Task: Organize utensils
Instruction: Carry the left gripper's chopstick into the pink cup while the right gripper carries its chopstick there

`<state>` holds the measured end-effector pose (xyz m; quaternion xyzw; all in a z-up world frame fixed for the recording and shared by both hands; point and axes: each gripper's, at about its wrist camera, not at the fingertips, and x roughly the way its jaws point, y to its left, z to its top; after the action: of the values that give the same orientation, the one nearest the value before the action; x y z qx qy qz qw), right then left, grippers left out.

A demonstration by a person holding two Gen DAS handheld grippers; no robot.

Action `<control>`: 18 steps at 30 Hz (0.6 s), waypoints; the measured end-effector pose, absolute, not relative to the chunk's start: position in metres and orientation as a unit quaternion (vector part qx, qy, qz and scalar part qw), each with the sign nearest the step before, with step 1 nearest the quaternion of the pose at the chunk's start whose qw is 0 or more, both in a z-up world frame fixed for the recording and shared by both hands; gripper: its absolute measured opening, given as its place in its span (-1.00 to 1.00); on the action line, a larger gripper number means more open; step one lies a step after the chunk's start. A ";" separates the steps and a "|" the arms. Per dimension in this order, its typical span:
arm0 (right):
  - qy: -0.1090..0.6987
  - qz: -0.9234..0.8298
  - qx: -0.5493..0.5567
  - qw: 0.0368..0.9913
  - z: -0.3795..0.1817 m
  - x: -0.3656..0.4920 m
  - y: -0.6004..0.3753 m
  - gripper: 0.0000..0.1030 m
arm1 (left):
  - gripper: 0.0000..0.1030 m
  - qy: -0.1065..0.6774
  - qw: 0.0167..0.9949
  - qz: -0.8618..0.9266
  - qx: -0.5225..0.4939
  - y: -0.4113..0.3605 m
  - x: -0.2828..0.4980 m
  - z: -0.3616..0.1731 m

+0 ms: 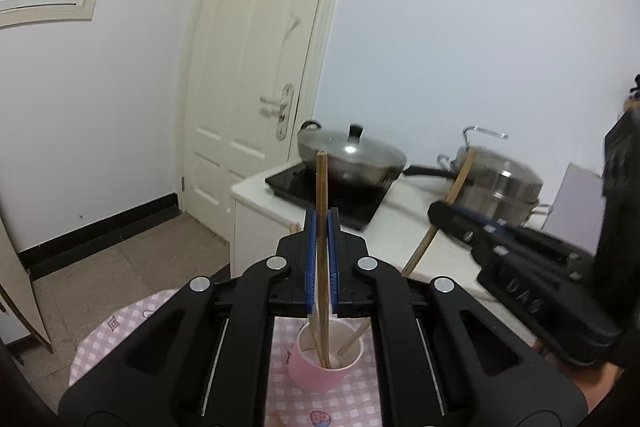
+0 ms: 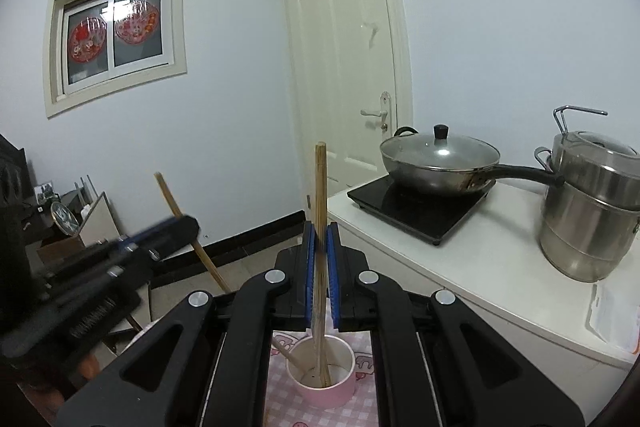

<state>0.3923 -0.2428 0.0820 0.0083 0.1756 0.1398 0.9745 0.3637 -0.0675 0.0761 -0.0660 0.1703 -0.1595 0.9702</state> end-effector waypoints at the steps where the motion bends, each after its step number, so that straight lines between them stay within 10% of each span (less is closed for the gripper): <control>1: 0.178 0.137 0.003 0.974 0.078 0.394 -0.242 -0.91 | -0.89 0.176 0.970 -0.157 -0.065 -0.068 0.367 0.070; 18: 0.249 0.129 -0.003 0.960 0.011 0.411 -0.243 -0.91 | -0.88 0.244 0.960 -0.140 0.006 -0.086 0.382 0.008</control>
<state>0.4110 -0.2425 0.0108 -0.0028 0.2492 0.1287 0.9598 0.3818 -0.0861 0.0077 0.0059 0.2439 -0.1402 0.9596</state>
